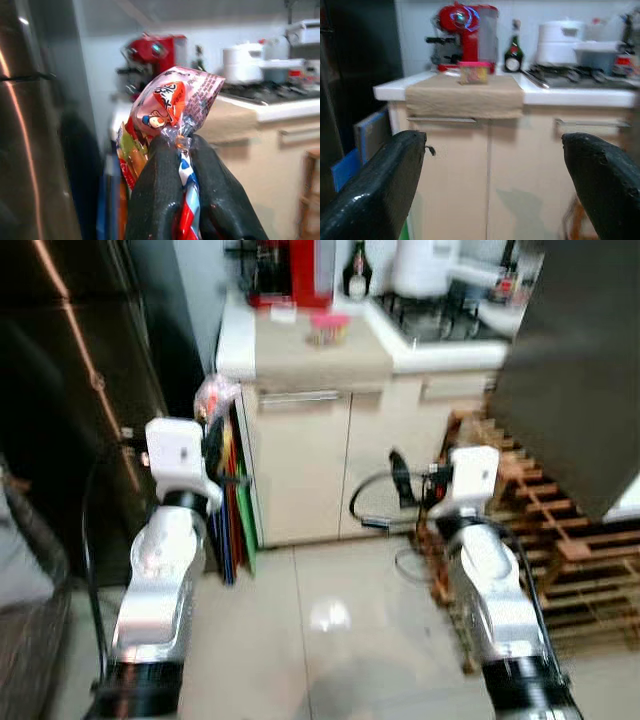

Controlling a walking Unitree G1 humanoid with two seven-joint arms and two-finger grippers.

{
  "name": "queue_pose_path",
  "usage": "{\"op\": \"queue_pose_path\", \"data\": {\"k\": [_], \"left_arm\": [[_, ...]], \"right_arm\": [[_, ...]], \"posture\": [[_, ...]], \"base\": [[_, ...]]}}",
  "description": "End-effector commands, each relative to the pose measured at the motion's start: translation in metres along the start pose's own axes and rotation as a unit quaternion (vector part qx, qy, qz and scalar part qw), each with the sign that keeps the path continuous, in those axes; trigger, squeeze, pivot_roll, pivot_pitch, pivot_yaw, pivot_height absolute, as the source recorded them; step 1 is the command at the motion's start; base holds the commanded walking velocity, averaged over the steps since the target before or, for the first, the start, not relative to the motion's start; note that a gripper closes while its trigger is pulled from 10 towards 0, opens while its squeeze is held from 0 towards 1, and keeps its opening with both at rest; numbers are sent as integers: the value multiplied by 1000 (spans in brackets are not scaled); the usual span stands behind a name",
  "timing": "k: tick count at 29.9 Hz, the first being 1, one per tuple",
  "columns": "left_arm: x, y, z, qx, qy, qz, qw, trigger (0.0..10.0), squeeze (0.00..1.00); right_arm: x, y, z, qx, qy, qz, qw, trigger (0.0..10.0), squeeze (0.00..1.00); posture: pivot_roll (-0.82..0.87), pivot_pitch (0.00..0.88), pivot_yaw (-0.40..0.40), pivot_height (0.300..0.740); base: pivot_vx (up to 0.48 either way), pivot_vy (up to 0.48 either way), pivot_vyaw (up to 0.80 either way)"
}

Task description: Restocking fridge

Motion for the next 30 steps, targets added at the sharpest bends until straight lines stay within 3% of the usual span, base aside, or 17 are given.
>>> {"op": "queue_pose_path", "data": {"k": [1, 11, 20, 30], "left_arm": [[2, -8, 7, -2, -17, -15, 1000, 10000, 0], [2, -9, 0, -13, -5, -8, 1000, 10000, 0], [1, -1, -7, -14, 8, 11, 1000, 10000, 0], [1, -5, -7, -16, 10, 9, 1000, 10000, 0]], "right_arm": [[0, -4, 1, -1, -3, -5, 1000, 10000, 255], [-2, -8, -2, -7, 3, -7, 1000, 10000, 255], [-5, -10, -6, -10, 11, -7, 1000, 10000, 251], [-7, -13, -6, -12, 12, -9, 1000, 10000, 255]], "posture": [[-38, 0, 55, 740], [-44, 0, 51, 740], [-44, 0, 46, 740], [-52, 0, 47, 740]], "base": [[0, -450, 0], [0, -450, 0], [0, -450, 0], [0, -450, 0]]}}
Point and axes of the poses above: a point about 5 cm out from each wrist's last joint towards the gripper, its own x axis pointing out of the wrist towards the gripper, its own z axis along the axis of the wrist's last joint, y = z × x, the point moved 4 cm from there along x, pointing out of the wrist towards the gripper, and after that the axes turned 12 degrees about x, right-handed, at the moved point
